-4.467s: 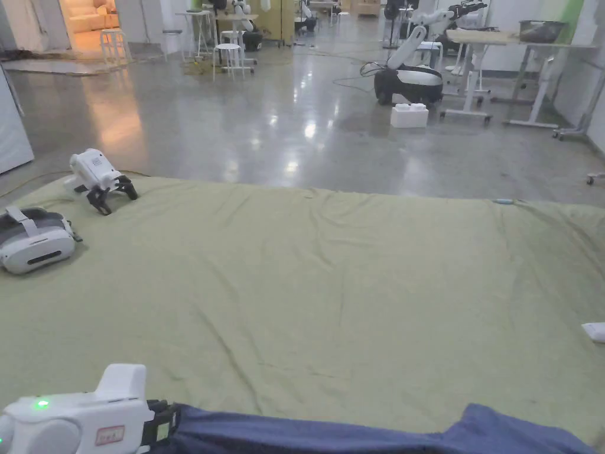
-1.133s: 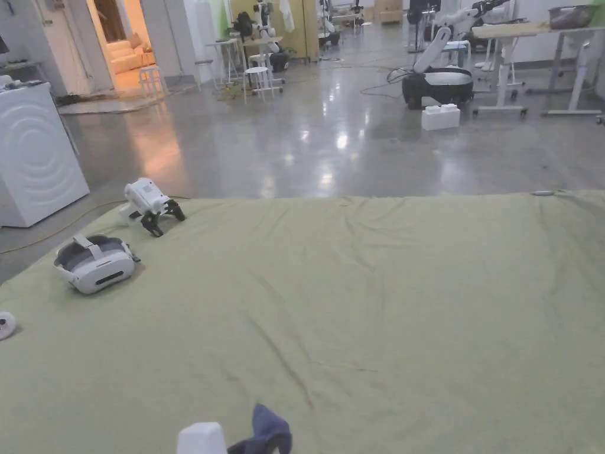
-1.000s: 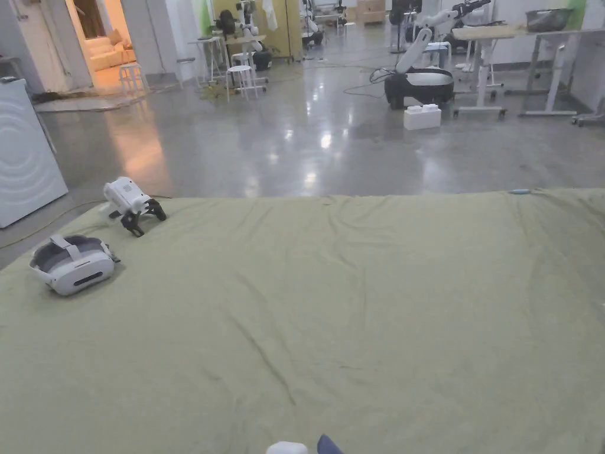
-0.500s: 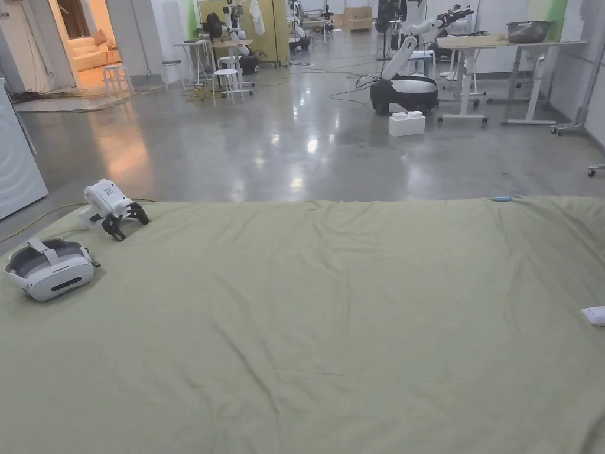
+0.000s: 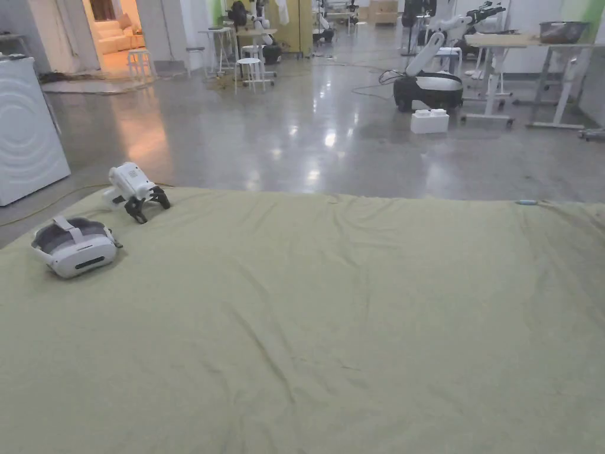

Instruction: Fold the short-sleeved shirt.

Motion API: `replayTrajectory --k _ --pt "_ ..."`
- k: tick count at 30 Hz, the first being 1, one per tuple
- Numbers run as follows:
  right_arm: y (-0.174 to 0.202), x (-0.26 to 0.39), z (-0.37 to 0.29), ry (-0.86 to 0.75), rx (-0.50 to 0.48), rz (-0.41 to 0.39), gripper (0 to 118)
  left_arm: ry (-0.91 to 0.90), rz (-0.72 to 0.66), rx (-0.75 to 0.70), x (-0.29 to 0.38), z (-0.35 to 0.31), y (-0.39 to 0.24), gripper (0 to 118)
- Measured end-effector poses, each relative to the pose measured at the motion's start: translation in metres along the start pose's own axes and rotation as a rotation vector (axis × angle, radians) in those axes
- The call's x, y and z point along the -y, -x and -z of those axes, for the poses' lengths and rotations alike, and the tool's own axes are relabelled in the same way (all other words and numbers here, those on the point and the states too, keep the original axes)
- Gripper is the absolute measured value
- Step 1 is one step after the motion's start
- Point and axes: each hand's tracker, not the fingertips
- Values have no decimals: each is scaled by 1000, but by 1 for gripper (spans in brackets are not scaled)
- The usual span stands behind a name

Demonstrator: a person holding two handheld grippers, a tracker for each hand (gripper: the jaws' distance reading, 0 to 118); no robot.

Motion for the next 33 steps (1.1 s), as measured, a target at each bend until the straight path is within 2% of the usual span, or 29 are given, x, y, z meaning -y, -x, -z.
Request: replayTrajectory --k 1,5,8,9,11,12,13,15,17,19,23,25,28,30,33 --pt "3 -1 2 2 -8 -1 0 -31 -28 -35 -7 -18 11 97" --pt "12 0 6 -1 -50 13 0 -150 -304 -120 -15 -63 85 98" --pt "17 1 9 22 -69 -2 0 -138 -403 -59 -4 -56 114 93" --pt "18 1 9 28 -70 -18 0 -119 -419 -16 2 -49 116 87" --pt "22 2 7 26 -69 -29 0 -115 -440 34 11 -32 112 48" --pt "22 2 5 24 -75 -29 0 -79 -459 -25 13 -22 109 28" --pt "23 2 4 20 -80 -24 0 -77 -457 -55 16 -18 108 21" --pt "23 3 2 16 -81 -17 0 -134 -476 2 14 -23 101 12" --pt "23 3 2 14 -71 -13 0 -169 -498 -37 6 -39 95 9" --pt "19 4 5 18 -81 9 0 -209 -400 -88 -12 -62 88 9" --pt "20 8 12 7 -87 7 0 -226 -26 -252 -54 -107 37 9" --pt "21 11 13 -8 -79 2 0 -229 103 -320 -62 -110 6 9" --pt "19 13 12 -22 -87 5 0 -193 252 -286 -50 -82 -43 9" --pt "20 12 8 -29 -85 5 0 -95 307 -266 -33 -48 -71 9" --pt "17 12 -2 -55 -61 -19 0 44 471 -235 6 17 -100 9"
